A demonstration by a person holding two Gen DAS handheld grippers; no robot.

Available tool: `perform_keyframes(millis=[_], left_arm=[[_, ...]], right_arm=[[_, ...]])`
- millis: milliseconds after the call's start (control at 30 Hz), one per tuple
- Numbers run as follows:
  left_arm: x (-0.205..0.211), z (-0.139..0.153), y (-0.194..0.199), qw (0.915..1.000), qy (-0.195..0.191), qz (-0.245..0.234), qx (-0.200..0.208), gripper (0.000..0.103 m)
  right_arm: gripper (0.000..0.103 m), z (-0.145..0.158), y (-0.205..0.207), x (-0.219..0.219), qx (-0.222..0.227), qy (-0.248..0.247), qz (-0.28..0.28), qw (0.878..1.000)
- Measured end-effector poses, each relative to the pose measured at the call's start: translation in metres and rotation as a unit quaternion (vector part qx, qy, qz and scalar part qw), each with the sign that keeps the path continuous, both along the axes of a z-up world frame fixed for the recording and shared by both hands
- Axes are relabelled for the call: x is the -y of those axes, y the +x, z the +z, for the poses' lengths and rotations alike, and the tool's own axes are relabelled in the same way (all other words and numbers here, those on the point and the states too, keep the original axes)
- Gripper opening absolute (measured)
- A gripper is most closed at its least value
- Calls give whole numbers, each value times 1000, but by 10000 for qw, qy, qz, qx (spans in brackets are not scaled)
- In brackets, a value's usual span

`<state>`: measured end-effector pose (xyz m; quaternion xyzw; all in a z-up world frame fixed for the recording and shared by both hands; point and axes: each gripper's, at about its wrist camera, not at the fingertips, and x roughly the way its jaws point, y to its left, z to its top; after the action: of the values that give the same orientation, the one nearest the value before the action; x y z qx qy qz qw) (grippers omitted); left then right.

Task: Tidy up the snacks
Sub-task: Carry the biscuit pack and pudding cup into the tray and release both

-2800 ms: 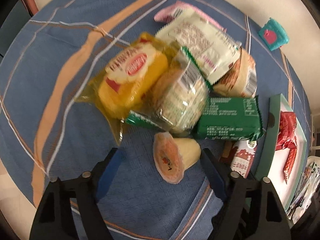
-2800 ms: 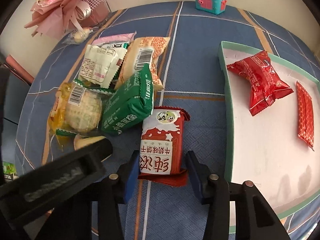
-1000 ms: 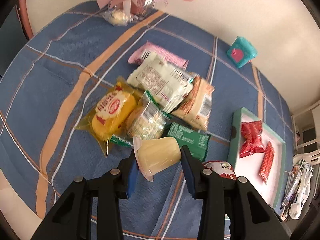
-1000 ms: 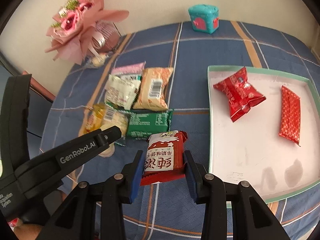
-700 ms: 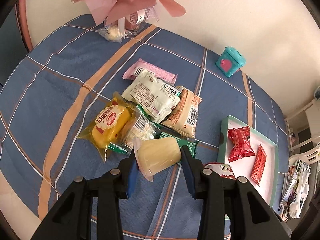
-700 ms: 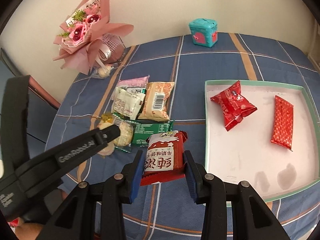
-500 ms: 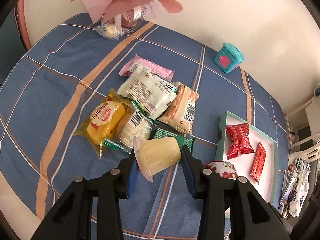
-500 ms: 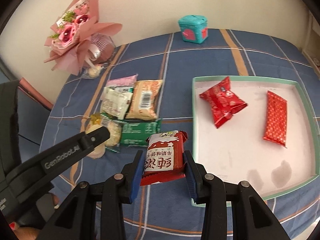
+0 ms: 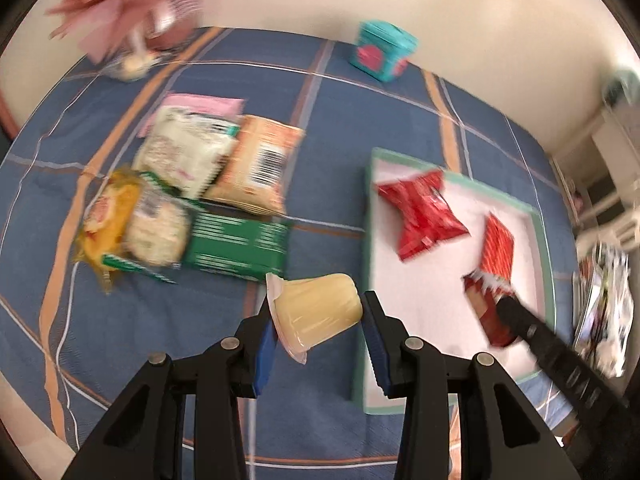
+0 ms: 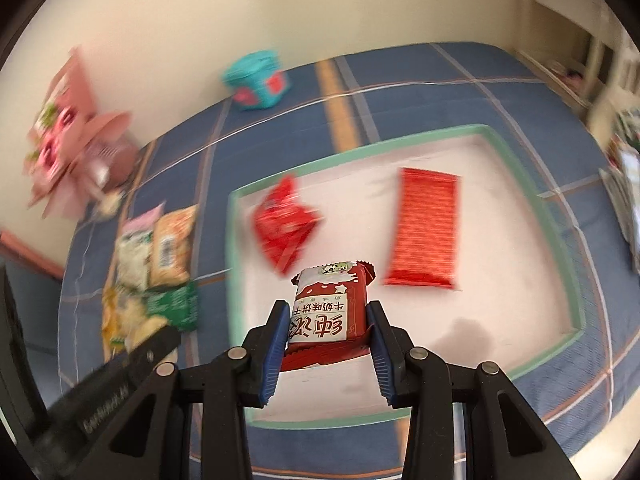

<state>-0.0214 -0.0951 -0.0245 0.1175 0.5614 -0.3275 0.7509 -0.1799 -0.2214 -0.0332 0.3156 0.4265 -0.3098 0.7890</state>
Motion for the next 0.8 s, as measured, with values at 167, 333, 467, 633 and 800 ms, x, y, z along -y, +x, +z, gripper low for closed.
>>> perform_keyframes(millis=[167,333,467,633,800], left_arm=[[24,-2,-28,9984,144,-519,145,42],[41,-7,-50,9947,240,-979,211,42],[50,-12,-57,9924,300,-1173,204,42],[53,-20,-59,9912,328,-1279,126,42],[56,-28,-60,9903,373,-1342,-14,42]], right_arm=[[41,-2,-30,26,-2,24,-541,9985],[41,-3,-54,41,-50,18,-1024,9947],[41,-7,-63,49,-109,23,-1240,9922],[41,-16,-63,54,-237,104,-1299,9912],[41,-33,-61,56,-477,301,-1270,9903]])
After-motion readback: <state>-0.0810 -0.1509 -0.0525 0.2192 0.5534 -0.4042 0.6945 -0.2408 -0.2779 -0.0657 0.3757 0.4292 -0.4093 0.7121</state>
